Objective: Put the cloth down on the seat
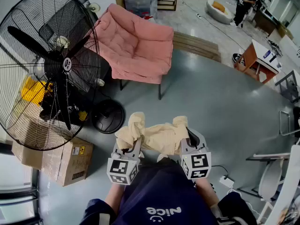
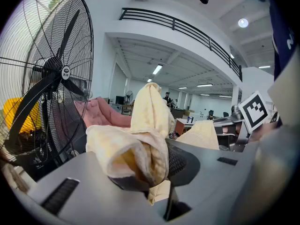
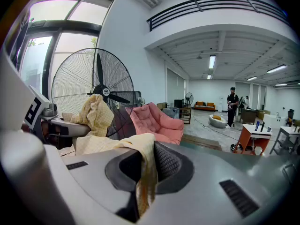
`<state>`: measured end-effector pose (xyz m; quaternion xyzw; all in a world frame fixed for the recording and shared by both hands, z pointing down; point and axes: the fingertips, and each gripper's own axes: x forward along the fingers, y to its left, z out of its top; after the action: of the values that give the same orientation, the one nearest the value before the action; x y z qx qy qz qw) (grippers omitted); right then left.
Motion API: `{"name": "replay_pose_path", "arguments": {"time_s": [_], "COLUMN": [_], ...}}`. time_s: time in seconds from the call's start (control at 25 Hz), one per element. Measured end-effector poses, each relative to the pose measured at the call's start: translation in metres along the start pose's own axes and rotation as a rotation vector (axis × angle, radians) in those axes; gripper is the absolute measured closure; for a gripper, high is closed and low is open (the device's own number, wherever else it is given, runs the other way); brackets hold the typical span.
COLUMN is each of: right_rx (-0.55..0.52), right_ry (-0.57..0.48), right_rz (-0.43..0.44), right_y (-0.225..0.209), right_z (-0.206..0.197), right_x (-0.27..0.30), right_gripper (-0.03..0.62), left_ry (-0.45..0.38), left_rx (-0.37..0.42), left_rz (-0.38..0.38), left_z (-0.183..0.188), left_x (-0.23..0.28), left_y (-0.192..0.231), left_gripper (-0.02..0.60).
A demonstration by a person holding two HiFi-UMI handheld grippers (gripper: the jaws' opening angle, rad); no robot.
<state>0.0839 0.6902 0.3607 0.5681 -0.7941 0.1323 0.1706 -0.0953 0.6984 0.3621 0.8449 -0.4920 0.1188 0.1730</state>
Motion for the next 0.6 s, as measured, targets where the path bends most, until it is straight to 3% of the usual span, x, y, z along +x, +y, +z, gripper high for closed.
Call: {"name": "replay_pose_path", "arguments": {"time_s": [0.6], "right_rx": [-0.011], "right_ry": [-0.030], "right_rz": [0.087], "right_y": [-0.023], "right_z": [0.000], "right_x": [0.001], "right_gripper": [0.536], "left_ry": [-0.002], "left_rx": [0.013], "left_rz": [0.032], "left_z": [-0.003], "left_x": [0.019], "left_y": [-0.030], "left_gripper": [0.497]}}
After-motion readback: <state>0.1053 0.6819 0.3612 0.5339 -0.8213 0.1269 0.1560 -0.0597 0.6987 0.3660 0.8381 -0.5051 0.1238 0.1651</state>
